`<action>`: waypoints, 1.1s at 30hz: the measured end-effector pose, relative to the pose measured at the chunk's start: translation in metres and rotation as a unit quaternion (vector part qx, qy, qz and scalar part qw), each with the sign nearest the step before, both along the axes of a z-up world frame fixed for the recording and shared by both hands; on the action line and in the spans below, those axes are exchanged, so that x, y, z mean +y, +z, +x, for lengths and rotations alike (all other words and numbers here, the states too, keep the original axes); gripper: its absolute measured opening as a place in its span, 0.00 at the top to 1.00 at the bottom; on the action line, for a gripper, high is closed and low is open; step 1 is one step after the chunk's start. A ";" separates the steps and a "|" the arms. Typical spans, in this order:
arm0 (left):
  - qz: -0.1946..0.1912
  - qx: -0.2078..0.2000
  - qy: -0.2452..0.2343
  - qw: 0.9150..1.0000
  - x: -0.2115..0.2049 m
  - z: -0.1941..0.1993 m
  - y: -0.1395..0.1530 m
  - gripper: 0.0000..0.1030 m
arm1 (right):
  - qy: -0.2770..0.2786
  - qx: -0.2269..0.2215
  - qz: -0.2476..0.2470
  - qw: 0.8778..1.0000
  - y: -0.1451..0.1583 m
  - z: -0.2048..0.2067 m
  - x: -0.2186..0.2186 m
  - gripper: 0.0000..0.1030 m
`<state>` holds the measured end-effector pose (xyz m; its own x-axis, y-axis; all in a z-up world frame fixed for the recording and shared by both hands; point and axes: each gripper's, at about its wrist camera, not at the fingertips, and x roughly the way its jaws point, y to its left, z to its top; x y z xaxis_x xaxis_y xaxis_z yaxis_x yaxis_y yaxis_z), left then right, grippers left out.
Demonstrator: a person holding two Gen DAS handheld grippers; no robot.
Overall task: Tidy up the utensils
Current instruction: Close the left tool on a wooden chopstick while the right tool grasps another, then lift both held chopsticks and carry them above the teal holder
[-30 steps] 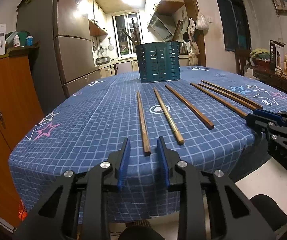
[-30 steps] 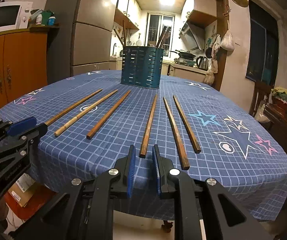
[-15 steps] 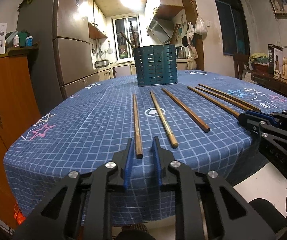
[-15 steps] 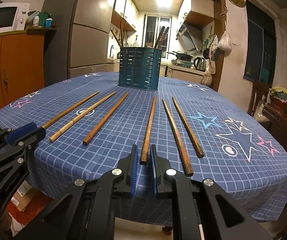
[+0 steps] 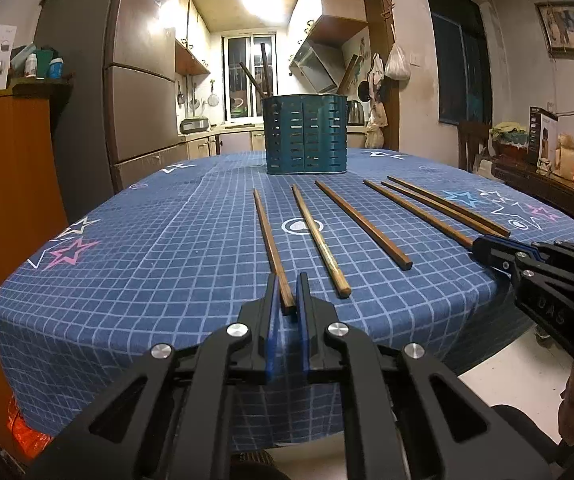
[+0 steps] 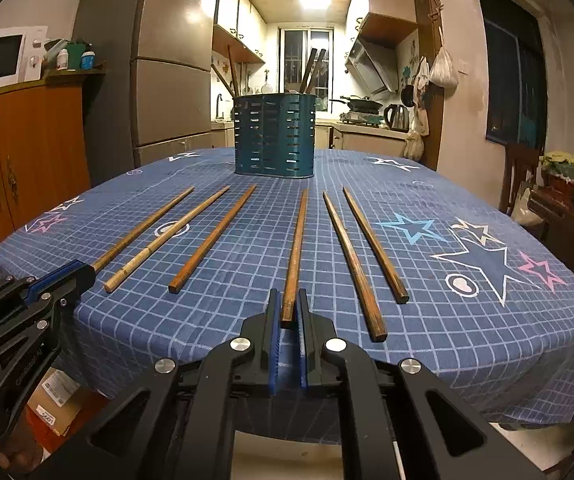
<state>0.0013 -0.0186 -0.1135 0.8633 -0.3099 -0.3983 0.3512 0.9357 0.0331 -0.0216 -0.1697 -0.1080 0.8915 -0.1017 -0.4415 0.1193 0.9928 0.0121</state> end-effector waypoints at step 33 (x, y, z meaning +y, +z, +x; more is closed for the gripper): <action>-0.011 -0.067 0.011 0.998 0.025 -0.020 0.123 0.95 | 0.090 -0.103 -0.023 0.990 0.145 -0.034 -0.021 0.93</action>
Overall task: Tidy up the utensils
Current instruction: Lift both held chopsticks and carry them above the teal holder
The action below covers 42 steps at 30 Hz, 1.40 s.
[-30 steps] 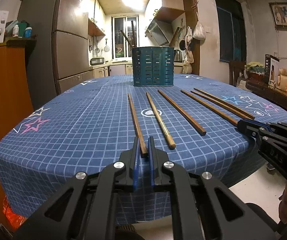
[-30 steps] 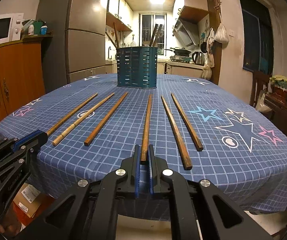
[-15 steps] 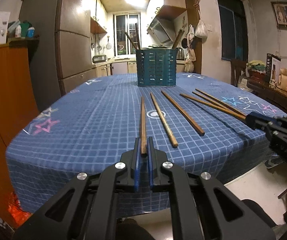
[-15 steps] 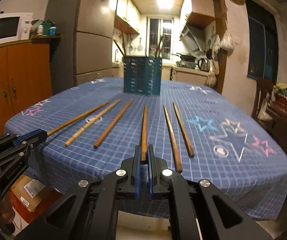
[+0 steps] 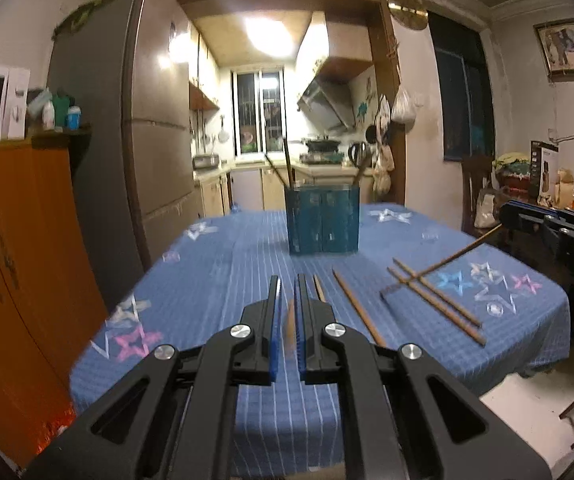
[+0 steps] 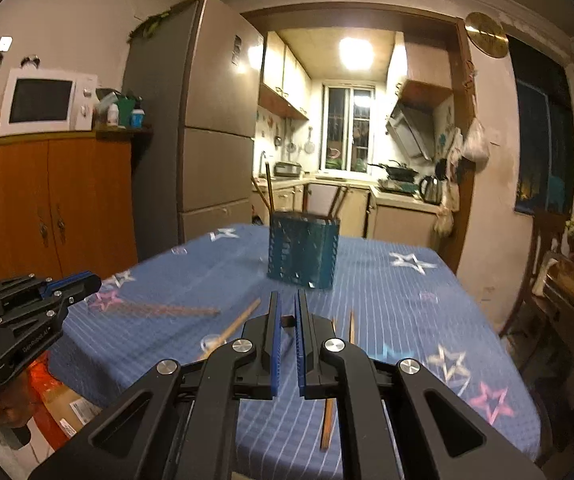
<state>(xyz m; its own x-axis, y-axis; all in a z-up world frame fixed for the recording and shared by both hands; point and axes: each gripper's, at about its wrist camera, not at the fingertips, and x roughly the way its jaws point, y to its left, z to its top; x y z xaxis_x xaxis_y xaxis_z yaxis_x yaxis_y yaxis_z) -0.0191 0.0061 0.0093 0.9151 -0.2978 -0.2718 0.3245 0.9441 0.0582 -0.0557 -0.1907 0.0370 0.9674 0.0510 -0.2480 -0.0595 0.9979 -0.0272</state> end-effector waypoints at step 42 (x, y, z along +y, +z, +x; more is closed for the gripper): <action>0.079 0.039 -0.044 0.995 0.088 0.001 -0.129 0.78 | 0.025 0.029 0.015 0.999 0.013 0.017 0.012 0.92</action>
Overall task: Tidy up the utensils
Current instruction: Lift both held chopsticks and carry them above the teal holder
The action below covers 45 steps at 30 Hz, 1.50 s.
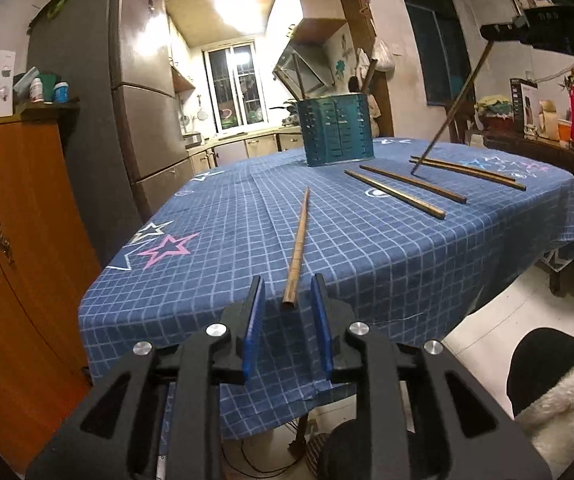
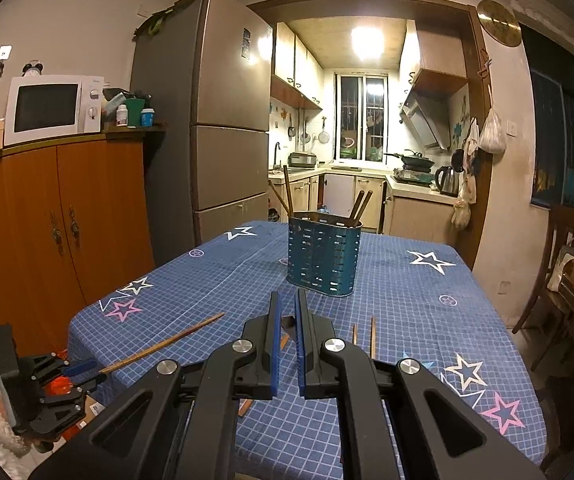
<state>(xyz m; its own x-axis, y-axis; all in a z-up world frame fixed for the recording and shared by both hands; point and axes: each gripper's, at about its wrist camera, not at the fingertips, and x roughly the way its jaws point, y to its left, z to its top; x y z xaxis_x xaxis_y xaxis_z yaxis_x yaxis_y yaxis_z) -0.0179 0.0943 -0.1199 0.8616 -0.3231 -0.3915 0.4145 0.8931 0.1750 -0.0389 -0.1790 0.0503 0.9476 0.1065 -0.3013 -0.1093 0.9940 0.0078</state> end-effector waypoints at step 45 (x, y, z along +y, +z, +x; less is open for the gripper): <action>-0.081 0.020 0.001 0.997 -0.025 0.036 0.124 0.95 | 0.032 -0.007 0.074 0.997 0.024 0.025 -0.036 0.92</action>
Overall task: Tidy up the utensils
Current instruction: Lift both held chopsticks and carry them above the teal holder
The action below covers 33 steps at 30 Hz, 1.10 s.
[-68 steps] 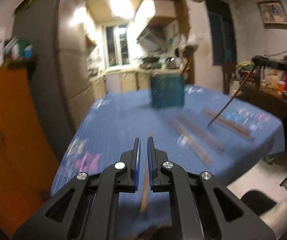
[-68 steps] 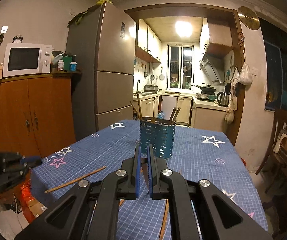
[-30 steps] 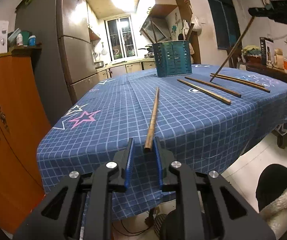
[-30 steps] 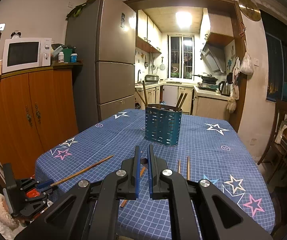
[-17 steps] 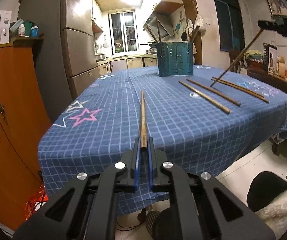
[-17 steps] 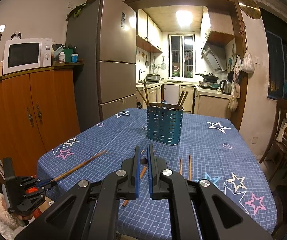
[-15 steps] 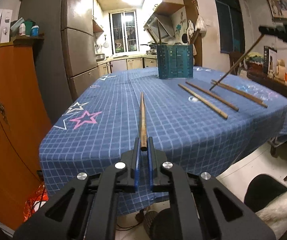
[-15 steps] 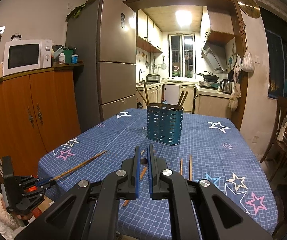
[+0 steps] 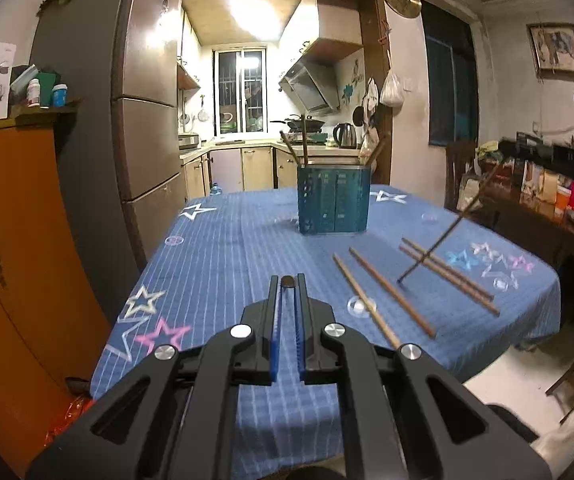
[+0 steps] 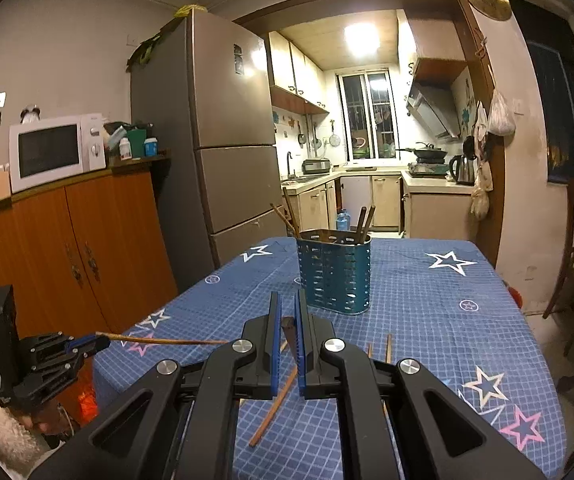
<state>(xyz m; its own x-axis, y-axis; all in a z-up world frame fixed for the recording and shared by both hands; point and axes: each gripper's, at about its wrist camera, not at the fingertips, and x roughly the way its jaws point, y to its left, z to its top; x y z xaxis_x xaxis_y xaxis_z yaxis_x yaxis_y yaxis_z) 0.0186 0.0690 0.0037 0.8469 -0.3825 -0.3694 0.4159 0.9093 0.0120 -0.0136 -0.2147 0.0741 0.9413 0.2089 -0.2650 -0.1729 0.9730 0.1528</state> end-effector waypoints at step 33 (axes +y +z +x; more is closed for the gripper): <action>0.004 0.055 -0.001 0.998 -0.072 0.108 0.077 0.95 | 0.051 0.008 0.001 0.999 0.047 0.093 0.000 0.92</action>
<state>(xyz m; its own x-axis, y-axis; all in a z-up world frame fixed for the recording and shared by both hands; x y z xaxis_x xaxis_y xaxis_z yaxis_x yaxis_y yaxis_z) 0.1261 -0.0031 0.0811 0.8006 -0.3803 -0.4630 0.4161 0.9089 -0.0270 0.0793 -0.2146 0.1208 0.9107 0.3039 -0.2797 -0.2682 0.9501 0.1592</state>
